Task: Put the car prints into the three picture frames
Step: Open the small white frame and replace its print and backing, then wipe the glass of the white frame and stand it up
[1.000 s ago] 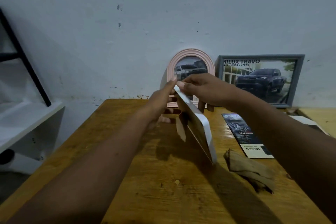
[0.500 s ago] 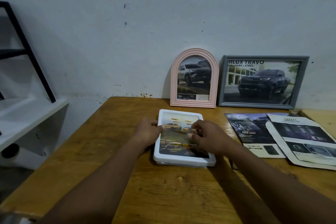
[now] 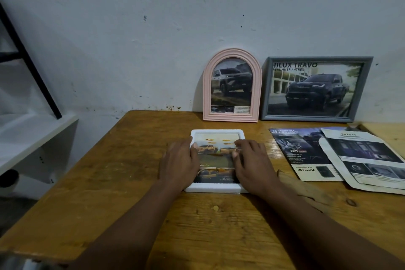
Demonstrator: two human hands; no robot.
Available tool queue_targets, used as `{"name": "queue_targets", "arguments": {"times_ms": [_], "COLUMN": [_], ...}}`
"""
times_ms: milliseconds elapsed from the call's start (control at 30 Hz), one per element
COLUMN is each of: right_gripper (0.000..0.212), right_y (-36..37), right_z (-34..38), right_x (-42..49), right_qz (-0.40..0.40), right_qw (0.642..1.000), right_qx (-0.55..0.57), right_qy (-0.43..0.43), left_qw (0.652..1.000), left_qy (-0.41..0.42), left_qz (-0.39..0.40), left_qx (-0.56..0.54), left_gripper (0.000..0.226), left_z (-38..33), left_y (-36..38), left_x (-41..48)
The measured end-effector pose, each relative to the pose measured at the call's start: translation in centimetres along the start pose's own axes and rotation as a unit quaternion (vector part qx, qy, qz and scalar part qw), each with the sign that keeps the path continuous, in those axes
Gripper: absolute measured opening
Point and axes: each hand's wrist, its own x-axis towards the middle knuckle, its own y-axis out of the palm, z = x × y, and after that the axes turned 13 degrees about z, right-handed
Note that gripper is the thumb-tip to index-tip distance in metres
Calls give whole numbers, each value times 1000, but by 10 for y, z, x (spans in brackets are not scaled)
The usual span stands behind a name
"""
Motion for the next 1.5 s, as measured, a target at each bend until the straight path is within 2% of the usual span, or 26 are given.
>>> {"name": "queue_targets", "arguments": {"times_ms": [100, 200, 333, 400, 600, 700, 833, 1000, 1200, 1267, 1367, 1500], "right_gripper": [38, 37, 32, 30, 26, 33, 42, 34, 28, 27, 26, 22], "right_y": [0, -7, -33, -50, -85, -92, -90, -80, -89, -88, -81, -60], "right_z": [-1, 2, 9, 7, -17, -29, -39, -40, -18, -3, 20, 43], "right_x": [-2, -1, 3, 1, -39, -67, -92, -99, -53, -24, 23, 79], "right_qz": [5, 36, 66, 73, 160, 185, 164, 116, 72, 79, 125, 165], "right_qw": [1000, 999, 997, 996, 986, 982, 984, 989, 994, 990, 986, 981], "right_qx": [-15, -25, 43, 36, -3, -31, -65, -91, 67, 105, 110, 93], "right_qy": [3, 0, 18, 23, 37, 32, 27, 16, 40, 43, 14, -33], "left_qw": [999, 991, 972, 975, 982, 984, 984, 985, 987, 990, 991, 993], "left_qy": [15, 27, 57, 54, 42, 39, 35, 30, 20, 15, 2, -4], "left_qz": [16, 47, 70, 78, 110, 130, 140, 155, 149, 137, 129, 115], "left_qx": [32, 121, 217, 200, 145, 118, 104, 76, 47, 14, -35, -42], "left_gripper": [49, 51, 54, 56, 58, 60, 59, 61, 61, 57, 52, 45], "left_z": [-5, -16, -27, -32, -46, -50, -48, -41, -35, -31, -20, -7], "left_y": [-4, -14, -26, -30, -23, -15, -9, -10, -27, -30, -29, -27], "left_x": [-2, -1, 5, 5, -6, -19, -32, -33, -15, -9, 5, 23]}}
